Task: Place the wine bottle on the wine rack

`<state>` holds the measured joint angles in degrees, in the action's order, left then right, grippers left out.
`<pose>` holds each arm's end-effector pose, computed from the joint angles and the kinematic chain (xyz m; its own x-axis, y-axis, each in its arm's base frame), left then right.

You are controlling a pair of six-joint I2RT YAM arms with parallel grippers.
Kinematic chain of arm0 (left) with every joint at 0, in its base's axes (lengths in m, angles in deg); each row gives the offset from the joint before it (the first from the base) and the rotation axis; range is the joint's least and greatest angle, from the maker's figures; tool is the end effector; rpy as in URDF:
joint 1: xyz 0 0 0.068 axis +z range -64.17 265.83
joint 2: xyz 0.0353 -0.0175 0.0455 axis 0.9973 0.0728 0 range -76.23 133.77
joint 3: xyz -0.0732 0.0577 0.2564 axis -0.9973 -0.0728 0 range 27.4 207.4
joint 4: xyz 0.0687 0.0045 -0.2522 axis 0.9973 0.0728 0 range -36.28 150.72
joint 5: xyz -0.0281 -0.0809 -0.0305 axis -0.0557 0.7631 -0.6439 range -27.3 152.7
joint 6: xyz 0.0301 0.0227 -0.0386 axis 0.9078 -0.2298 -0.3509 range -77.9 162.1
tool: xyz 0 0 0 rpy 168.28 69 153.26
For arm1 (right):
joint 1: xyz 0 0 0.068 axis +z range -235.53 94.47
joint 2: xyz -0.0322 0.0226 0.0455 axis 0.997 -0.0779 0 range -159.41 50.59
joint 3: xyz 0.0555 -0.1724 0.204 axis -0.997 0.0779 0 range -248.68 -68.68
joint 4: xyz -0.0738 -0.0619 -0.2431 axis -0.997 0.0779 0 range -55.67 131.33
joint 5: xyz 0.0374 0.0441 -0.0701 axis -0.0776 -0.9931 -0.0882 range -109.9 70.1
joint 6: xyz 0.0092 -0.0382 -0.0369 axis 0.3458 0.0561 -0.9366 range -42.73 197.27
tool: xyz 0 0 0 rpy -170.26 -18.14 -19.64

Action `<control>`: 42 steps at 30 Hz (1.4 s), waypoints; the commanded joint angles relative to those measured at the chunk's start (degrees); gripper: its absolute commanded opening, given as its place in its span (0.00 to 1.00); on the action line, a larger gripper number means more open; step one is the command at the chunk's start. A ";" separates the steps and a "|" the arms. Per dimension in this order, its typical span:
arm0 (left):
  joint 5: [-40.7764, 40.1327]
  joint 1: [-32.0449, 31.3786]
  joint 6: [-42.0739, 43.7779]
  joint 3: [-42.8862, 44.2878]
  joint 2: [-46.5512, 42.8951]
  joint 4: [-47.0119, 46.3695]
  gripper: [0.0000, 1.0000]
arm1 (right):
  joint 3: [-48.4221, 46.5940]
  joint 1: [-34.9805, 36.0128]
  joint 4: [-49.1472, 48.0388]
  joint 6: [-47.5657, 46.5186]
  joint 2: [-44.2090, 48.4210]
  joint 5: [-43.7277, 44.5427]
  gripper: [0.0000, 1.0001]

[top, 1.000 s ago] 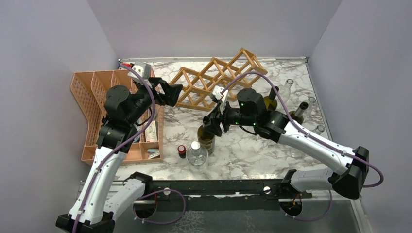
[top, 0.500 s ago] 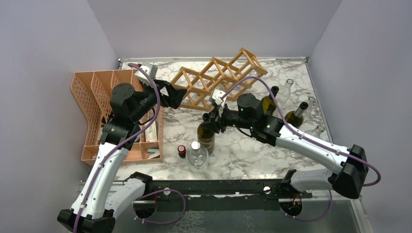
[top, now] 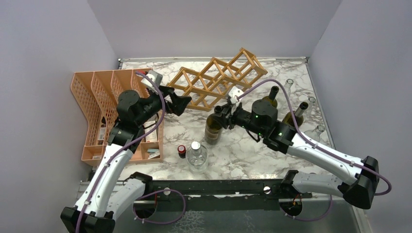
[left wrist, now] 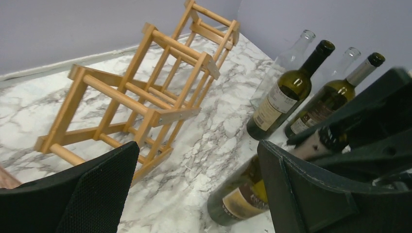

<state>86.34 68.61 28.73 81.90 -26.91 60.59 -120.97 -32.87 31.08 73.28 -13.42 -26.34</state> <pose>0.1802 -0.0708 0.3924 -0.1787 -0.1664 -0.9697 0.6297 0.7379 -0.2427 0.1574 0.2128 0.3437 -0.0294 -0.1527 -0.9878 -0.8614 0.5052 -0.0524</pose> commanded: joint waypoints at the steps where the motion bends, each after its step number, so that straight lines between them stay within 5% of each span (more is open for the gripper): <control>1: 8.66 0.21 -6.39 -7.02 -1.24 -15.71 0.99 | -3.24 0.15 -4.14 2.65 6.15 11.37 0.01; 4: 13.10 -1.17 -9.55 -9.51 0.79 -23.16 0.99 | -4.92 0.08 -1.15 5.69 7.77 15.89 0.01; 13: 15.84 -11.08 -1.21 -6.61 10.44 -23.35 0.99 | -13.92 0.05 10.03 19.53 8.90 31.79 0.01; 19: 8.82 -19.04 6.54 -6.56 14.09 -24.84 0.99 | -16.96 0.06 9.56 23.66 8.34 38.07 0.01; 26: 1.89 -22.95 12.33 -5.61 18.22 -27.60 0.99 | -20.41 0.03 8.57 25.66 8.79 37.33 0.01; 37: 6.05 -24.01 17.14 -5.90 21.52 -33.77 0.99 | -20.35 0.07 8.49 28.01 12.41 29.75 0.01; 42: 7.34 -24.10 18.66 -5.77 21.86 -34.51 0.86 | -19.37 0.04 8.00 28.14 13.94 26.62 0.01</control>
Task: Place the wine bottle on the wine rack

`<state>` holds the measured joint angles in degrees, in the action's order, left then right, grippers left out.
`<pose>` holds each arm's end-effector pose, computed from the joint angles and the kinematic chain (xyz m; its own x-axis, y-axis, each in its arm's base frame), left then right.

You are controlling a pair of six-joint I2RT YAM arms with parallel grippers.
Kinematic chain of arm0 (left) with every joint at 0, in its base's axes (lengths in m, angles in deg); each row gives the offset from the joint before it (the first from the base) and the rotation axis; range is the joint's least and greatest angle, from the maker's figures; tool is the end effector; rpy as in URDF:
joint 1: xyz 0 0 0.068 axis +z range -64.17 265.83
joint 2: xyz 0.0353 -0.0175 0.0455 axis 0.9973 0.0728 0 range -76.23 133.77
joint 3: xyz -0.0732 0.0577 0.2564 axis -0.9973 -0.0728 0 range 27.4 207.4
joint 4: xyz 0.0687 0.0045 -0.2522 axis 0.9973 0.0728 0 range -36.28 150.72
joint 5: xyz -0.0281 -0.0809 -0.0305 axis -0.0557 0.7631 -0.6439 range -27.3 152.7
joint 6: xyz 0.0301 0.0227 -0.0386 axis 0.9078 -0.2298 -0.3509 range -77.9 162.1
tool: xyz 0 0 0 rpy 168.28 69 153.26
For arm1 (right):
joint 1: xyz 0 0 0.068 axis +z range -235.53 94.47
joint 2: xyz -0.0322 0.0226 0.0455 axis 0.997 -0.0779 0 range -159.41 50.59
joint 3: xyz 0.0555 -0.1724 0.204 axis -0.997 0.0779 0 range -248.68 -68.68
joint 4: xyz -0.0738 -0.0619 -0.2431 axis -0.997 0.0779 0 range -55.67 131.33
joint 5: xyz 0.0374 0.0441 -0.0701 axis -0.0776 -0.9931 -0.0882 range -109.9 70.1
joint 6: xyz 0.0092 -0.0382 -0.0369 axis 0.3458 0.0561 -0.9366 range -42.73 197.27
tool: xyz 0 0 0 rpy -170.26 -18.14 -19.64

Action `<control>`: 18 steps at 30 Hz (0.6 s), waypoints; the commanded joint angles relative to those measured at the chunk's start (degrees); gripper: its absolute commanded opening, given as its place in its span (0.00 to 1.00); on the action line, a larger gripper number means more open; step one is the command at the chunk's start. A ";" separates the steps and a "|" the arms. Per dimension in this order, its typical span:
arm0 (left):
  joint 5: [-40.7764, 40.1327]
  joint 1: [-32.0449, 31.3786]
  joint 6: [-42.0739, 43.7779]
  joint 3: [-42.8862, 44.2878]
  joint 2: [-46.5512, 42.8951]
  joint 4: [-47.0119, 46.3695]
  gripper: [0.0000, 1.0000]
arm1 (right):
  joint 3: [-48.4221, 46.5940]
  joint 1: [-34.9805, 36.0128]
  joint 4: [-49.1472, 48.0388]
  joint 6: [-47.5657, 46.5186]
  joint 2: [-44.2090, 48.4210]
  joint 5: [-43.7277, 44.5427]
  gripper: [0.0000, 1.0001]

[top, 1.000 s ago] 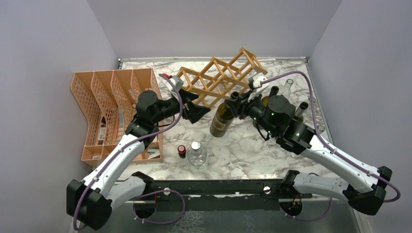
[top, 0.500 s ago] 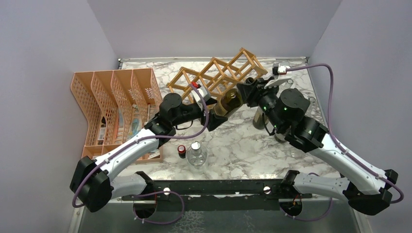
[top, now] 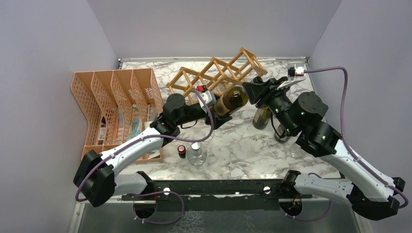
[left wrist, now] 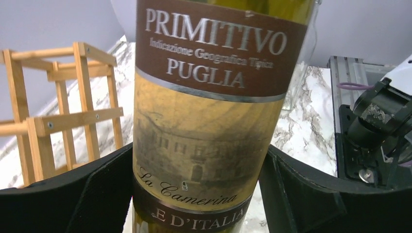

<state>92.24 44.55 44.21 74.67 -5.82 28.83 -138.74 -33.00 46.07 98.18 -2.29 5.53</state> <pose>0.2028 -0.2013 0.3243 0.0576 -0.0079 -0.9983 0.9428 0.3292 0.0518 0.1233 0.1357 0.4638 -0.1092 0.3874 -0.9154 -0.4471 0.8034 0.3933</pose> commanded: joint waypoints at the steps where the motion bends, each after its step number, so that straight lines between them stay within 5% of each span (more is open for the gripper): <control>1: 1.26 -0.11 3.69 1.43 0.84 -2.92 0.80 | -1.42 0.19 -7.00 3.22 2.93 -5.79 0.01; 5: -1.21 -0.21 5.42 2.12 1.19 -3.15 0.54 | -1.59 0.20 -6.26 2.74 3.35 -8.34 0.01; 8: -4.93 -0.28 7.38 3.18 1.37 -3.42 0.06 | -2.02 0.20 -4.54 1.84 3.60 -11.03 0.06; 9: -7.60 -0.29 7.55 3.56 1.51 -3.64 0.00 | -2.29 0.20 -3.29 1.43 3.79 -11.48 0.15; 14: -11.51 -0.23 15.18 4.67 1.77 -5.33 0.00 | -2.47 0.19 3.47 0.45 6.78 -10.02 0.63; 18: -9.97 -0.25 26.82 5.67 1.06 -5.87 0.00 | -2.27 0.25 8.55 -0.05 10.61 -9.27 0.77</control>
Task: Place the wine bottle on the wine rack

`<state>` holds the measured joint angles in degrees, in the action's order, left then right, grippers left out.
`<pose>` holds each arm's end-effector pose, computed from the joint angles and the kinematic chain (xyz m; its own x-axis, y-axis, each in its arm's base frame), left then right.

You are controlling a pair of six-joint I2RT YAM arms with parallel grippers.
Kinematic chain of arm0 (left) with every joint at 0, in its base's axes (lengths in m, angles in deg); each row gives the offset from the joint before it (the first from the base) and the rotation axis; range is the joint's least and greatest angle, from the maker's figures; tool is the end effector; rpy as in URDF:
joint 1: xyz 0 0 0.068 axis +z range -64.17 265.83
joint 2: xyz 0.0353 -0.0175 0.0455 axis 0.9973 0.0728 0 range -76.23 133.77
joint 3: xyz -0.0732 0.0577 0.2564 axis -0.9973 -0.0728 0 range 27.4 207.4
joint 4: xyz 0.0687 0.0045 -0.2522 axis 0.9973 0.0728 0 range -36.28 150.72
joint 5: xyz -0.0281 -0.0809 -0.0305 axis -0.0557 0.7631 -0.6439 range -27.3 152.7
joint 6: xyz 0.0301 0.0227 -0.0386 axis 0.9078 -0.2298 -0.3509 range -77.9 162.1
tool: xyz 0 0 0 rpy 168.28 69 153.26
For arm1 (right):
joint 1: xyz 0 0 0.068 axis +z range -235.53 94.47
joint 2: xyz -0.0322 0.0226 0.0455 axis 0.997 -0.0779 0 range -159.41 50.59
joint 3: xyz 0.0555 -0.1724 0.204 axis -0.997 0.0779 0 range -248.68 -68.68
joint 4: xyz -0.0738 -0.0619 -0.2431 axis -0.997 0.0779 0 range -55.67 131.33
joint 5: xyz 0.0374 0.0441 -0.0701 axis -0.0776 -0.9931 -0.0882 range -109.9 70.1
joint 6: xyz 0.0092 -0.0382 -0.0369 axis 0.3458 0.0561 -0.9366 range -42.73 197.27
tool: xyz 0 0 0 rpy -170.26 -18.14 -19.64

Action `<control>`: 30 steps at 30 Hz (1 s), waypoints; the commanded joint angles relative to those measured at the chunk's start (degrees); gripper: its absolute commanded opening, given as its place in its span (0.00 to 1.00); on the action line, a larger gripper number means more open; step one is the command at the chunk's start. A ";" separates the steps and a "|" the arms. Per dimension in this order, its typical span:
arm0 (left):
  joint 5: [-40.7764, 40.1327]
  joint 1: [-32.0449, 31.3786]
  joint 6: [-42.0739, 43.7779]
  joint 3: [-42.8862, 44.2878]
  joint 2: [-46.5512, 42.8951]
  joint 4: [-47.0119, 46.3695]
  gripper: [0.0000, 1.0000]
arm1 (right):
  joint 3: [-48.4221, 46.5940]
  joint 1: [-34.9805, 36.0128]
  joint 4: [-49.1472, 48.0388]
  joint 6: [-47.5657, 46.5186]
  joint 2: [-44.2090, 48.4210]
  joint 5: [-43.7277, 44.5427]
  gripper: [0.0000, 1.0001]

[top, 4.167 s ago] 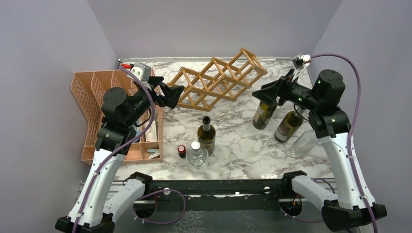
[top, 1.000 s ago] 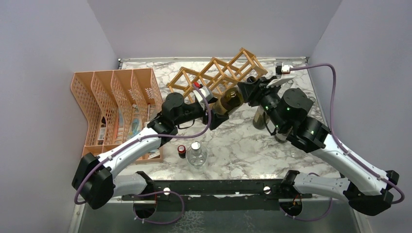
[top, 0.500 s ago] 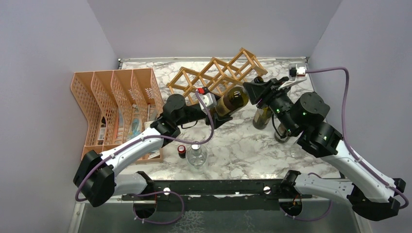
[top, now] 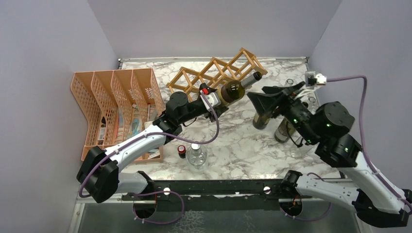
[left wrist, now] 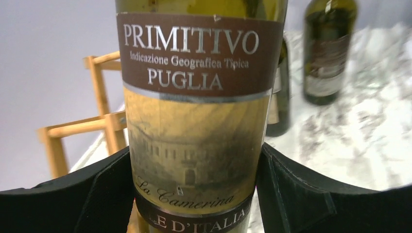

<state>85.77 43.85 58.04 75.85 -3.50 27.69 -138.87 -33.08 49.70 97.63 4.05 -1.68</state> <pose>0.2109 -0.2085 0.3228 0.2707 0.0964 -0.9578 0.8655 0.4113 0.2860 0.0975 0.1086 0.4740 -0.1142 0.3937 -0.9121 -0.5597 0.7331 0.3865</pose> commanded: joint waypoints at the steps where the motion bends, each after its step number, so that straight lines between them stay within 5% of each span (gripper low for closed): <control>1: -3.74 0.46 16.21 4.87 -1.35 -4.74 0.00 | -2.58 0.29 6.53 0.36 5.07 -1.90 0.78; 19: -1.28 0.36 62.67 10.61 1.41 -4.74 0.00 | -18.88 0.29 29.89 -7.34 -0.28 -9.17 0.77; 30: 4.95 -0.53 82.82 6.48 -0.87 -4.72 0.00 | -15.24 0.29 38.28 -11.26 -4.40 -6.76 0.77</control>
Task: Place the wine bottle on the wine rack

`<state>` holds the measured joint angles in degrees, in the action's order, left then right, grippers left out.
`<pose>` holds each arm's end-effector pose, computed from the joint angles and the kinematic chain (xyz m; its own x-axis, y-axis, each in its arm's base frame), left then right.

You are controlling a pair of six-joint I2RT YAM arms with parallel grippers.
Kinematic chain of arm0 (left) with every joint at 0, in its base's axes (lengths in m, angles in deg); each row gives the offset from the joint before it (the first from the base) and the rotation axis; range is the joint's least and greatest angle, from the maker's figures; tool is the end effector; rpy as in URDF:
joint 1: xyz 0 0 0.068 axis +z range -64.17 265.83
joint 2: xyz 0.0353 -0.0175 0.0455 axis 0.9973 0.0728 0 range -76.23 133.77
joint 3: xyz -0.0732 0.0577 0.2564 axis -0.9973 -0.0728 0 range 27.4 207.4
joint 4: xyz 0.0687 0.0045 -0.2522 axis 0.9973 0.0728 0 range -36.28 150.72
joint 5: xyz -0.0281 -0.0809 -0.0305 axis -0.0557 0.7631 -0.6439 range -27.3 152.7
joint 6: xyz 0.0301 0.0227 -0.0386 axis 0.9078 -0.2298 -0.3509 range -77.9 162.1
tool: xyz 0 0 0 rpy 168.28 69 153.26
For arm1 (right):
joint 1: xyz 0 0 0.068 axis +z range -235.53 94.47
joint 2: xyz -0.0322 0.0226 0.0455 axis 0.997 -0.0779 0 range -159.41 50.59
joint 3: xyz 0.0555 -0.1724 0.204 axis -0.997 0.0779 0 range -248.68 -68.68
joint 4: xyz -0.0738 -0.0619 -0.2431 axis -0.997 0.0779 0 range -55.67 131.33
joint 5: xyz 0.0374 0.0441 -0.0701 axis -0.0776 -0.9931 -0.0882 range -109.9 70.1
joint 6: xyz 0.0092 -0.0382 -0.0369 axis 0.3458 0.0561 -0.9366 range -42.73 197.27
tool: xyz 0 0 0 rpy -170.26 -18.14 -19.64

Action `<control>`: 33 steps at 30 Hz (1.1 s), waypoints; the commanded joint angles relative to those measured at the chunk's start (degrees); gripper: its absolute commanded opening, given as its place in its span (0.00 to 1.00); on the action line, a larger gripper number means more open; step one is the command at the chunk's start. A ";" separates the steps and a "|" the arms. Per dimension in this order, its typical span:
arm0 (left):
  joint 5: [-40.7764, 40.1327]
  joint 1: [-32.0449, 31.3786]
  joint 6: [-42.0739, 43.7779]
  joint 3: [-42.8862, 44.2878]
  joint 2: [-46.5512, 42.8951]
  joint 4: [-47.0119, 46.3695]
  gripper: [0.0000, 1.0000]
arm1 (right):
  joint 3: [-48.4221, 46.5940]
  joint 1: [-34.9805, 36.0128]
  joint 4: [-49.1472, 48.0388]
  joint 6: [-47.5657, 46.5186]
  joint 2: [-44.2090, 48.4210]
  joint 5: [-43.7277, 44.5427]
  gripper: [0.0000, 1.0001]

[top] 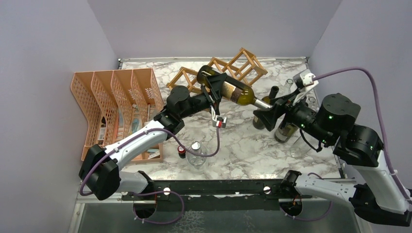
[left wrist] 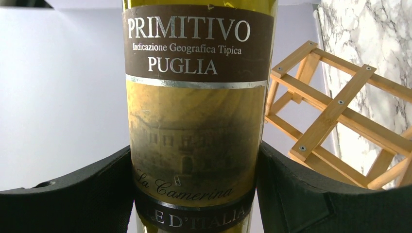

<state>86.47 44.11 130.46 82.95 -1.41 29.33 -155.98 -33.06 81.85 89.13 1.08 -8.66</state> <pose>0.2204 -0.2157 0.3535 0.9102 0.4142 0.0074 -0.0405 0.0711 0.9967 0.0743 0.0852 0.4935 -0.2366 0.0228 -0.9713 -0.6255 0.7614 0.1702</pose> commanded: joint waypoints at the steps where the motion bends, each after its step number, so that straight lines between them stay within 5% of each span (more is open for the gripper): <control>1: 4.37 -0.90 11.41 -0.82 -3.17 -6.34 0.00 | 2.54 0.26 6.99 -2.88 -1.68 0.59 0.75; 8: 5.91 -1.19 14.43 -1.68 -4.33 -5.90 0.00 | 7.00 0.25 8.47 -3.07 -3.06 0.60 0.65; 33: 6.05 -1.79 15.95 -0.83 -3.59 -1.34 0.00 | 13.68 0.26 0.04 -3.76 -0.06 13.01 0.80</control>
<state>90.34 42.78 145.25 79.96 -3.02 32.42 -143.72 -32.98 83.80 86.51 2.04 1.48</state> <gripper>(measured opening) 0.800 0.801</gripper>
